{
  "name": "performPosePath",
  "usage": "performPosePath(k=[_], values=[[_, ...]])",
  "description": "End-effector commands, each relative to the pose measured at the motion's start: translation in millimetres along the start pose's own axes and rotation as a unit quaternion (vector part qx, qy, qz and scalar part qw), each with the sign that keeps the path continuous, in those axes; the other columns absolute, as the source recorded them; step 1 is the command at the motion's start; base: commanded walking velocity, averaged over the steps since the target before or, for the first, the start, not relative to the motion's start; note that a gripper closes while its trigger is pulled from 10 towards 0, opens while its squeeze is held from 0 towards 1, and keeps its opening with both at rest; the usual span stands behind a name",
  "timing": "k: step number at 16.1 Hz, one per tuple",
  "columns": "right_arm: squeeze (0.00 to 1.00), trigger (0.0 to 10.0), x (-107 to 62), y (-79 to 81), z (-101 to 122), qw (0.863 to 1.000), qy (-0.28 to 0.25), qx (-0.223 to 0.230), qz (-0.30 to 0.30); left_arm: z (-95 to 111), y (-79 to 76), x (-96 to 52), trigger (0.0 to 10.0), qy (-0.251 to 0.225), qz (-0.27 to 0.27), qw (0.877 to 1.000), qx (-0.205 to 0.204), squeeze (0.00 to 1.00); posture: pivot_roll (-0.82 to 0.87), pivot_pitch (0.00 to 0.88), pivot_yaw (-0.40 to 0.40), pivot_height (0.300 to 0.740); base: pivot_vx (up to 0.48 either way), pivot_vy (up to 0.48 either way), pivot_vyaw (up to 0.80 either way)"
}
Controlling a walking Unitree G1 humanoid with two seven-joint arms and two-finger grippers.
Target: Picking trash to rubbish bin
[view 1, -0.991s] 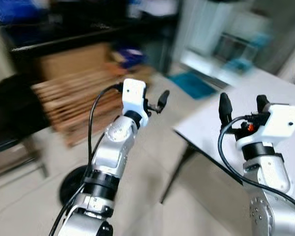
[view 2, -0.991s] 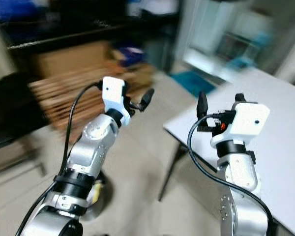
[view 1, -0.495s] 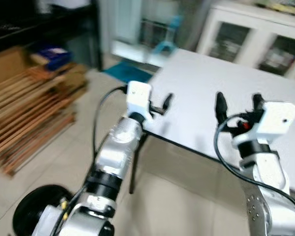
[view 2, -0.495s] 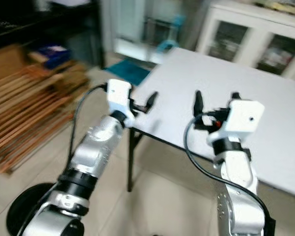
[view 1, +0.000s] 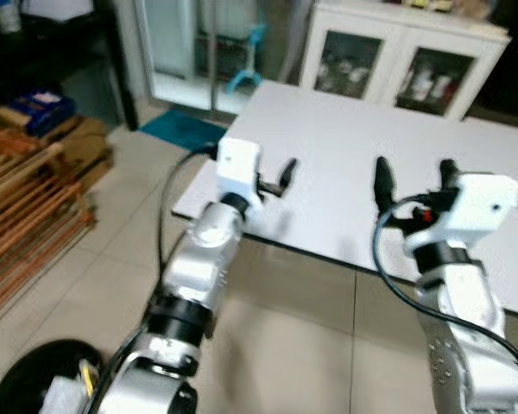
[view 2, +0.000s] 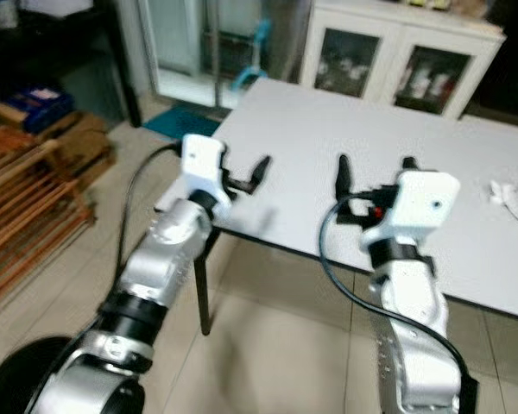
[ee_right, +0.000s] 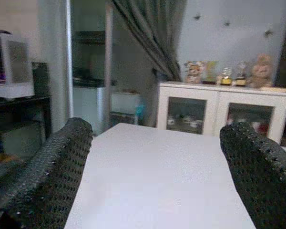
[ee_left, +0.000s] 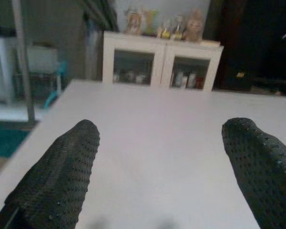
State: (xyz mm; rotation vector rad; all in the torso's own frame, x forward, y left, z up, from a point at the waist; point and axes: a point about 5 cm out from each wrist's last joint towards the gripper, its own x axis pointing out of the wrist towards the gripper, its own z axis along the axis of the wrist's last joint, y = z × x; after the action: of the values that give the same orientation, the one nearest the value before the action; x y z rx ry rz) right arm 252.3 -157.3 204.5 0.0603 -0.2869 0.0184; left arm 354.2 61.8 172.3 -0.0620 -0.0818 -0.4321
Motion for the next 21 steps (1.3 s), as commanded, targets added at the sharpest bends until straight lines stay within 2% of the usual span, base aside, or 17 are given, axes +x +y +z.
performPosePath(k=[1,21], values=[[0.00,10.0,-1.0,-6.1,0,1.000,0.003,-0.007,-0.013,-1,-12.6,3.8,10.0,0.004,-0.016,1.000,0.004,0.00,0.10,0.031,-0.063,0.740,0.000,-0.469,0.00],[0.00,10.0,0.9,-2.0,0,1.000,-0.005,-0.021,-0.007,-3,-2.7,3.6,10.0,0.007,0.014,1.000,0.016,0.00,0.12,0.036,-0.066,0.740,0.000,-0.469,0.00]])
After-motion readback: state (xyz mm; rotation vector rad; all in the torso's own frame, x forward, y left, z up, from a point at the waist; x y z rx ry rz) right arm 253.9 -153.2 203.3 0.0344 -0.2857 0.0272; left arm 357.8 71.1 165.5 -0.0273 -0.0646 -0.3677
